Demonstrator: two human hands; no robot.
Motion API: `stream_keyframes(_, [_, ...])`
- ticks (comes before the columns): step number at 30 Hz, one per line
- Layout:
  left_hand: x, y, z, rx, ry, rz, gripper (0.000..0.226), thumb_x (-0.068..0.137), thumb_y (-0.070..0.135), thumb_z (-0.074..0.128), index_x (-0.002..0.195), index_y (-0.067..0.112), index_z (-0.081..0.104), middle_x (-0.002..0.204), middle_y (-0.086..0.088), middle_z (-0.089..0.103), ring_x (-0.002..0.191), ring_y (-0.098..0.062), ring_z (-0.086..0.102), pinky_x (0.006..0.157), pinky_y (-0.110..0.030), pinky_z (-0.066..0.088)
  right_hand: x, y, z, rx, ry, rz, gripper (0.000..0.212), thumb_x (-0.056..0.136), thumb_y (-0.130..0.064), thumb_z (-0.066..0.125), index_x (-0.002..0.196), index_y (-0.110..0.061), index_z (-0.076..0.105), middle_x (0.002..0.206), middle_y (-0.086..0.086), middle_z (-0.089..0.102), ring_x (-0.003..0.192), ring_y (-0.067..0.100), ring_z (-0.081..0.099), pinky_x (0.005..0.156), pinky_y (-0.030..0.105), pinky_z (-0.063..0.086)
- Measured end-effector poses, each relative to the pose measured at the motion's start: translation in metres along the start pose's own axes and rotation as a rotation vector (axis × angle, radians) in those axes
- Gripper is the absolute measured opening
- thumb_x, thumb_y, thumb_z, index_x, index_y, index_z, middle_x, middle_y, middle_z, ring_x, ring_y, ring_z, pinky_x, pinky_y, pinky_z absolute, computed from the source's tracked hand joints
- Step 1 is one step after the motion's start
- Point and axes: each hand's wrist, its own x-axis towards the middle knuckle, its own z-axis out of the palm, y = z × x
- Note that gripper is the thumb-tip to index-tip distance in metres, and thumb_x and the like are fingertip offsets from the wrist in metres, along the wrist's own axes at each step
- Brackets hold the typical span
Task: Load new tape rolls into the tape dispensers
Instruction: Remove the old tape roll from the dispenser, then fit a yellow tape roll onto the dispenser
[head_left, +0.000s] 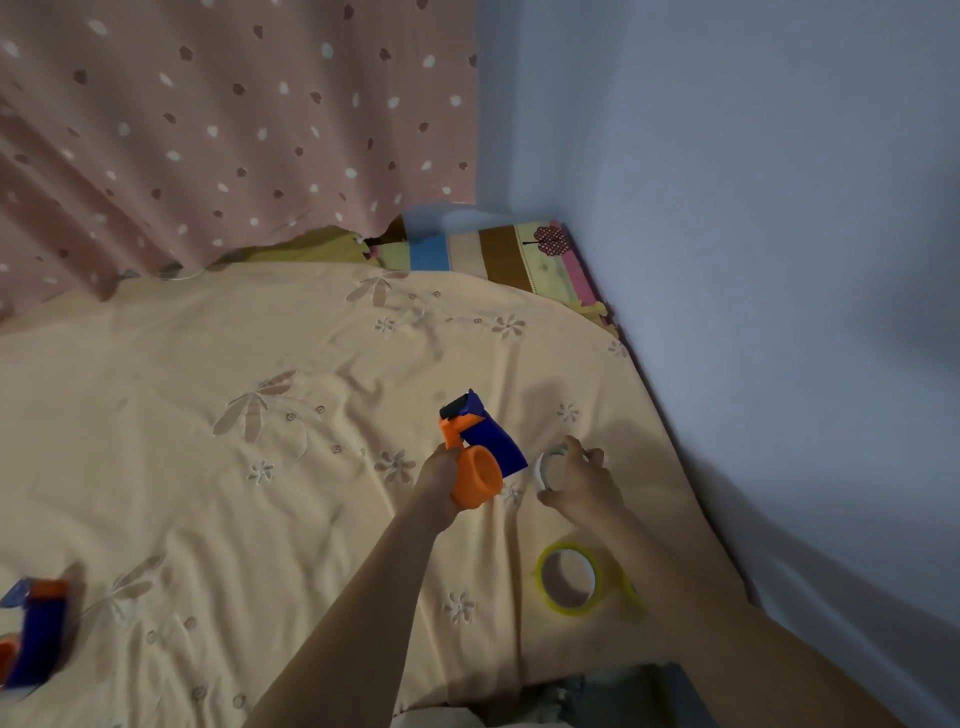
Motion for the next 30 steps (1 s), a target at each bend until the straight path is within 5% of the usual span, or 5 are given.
stream_keyframes(7, [0.021, 0.002, -0.024, 0.132, 0.221, -0.048, 0.034, 0.103, 0.032, 0.046, 0.133, 0.020, 0.052, 0.133, -0.016, 0.060, 0.120, -0.039, 0.059, 0.101, -0.059, 0.050, 0.021, -0.001, 0.036, -0.144, -0.103, 0.066, 0.096, 0.077, -0.034, 0.079, 0.151, -0.025, 0.018, 0.139, 0.013, 0.034, 0.123, 0.038, 0.047, 0.095, 0.044, 0.048])
stream_keyframes(16, [0.026, 0.015, -0.035, 0.108, 0.247, -0.091, 0.037, 0.101, 0.028, 0.049, 0.138, 0.022, 0.047, 0.135, -0.012, 0.057, 0.121, -0.039, 0.057, 0.097, -0.056, 0.052, 0.032, -0.003, 0.047, -0.177, -0.222, 0.072, 0.106, 0.078, -0.035, 0.078, 0.156, -0.024, 0.007, 0.149, 0.016, 0.024, 0.134, 0.040, 0.037, 0.105, 0.049, 0.043])
stream_keyframes(23, [0.020, 0.014, -0.034, 0.085, 0.237, -0.122, 0.043, 0.100, 0.024, 0.053, 0.141, 0.023, 0.044, 0.135, -0.010, 0.056, 0.119, -0.036, 0.056, 0.098, -0.056, 0.051, -0.011, 0.009, 0.047, -0.253, 0.055, 0.083, 0.102, 0.079, -0.065, 0.065, 0.149, -0.004, 0.022, 0.137, 0.016, 0.042, 0.123, 0.035, 0.049, 0.098, 0.043, 0.046])
stream_keyframes(30, [0.004, 0.004, -0.028, 0.086, 0.213, -0.116, 0.043, 0.101, 0.023, 0.051, 0.143, 0.021, 0.043, 0.132, -0.010, 0.056, 0.117, -0.035, 0.056, 0.098, -0.056, 0.050, -0.049, 0.027, 0.070, -0.439, -0.302, 0.070, 0.110, 0.081, -0.065, 0.063, 0.155, -0.002, 0.012, 0.154, 0.021, 0.025, 0.137, 0.041, 0.032, 0.109, 0.048, 0.036])
